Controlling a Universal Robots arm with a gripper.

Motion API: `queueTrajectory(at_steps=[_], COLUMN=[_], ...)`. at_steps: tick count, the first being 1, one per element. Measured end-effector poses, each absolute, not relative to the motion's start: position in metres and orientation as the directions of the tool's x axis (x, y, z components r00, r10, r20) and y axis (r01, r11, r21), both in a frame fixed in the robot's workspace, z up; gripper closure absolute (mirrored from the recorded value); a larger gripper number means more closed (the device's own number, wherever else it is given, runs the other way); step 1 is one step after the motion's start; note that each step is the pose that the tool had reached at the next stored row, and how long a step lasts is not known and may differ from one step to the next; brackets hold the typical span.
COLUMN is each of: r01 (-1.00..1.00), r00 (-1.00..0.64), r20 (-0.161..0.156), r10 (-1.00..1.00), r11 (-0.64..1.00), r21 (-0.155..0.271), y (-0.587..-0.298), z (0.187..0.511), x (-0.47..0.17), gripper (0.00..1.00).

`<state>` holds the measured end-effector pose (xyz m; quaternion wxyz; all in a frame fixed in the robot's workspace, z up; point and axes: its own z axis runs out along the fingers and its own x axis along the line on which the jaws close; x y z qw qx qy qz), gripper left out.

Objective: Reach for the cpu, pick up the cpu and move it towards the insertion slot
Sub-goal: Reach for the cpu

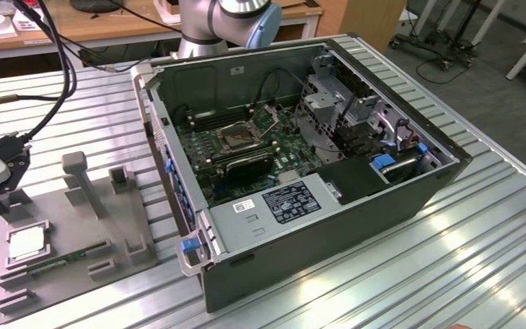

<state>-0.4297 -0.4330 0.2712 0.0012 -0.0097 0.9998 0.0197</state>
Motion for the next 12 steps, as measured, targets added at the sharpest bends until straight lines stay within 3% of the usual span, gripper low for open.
queueTrajectory(at_steps=[12], r01=[-0.019], r00=[-1.0], r20=[-0.003], r10=[-0.019], r11=[0.999], r21=[0.039], y=[-0.4339], z=[0.2663], x=[-0.43], gripper=[0.9])
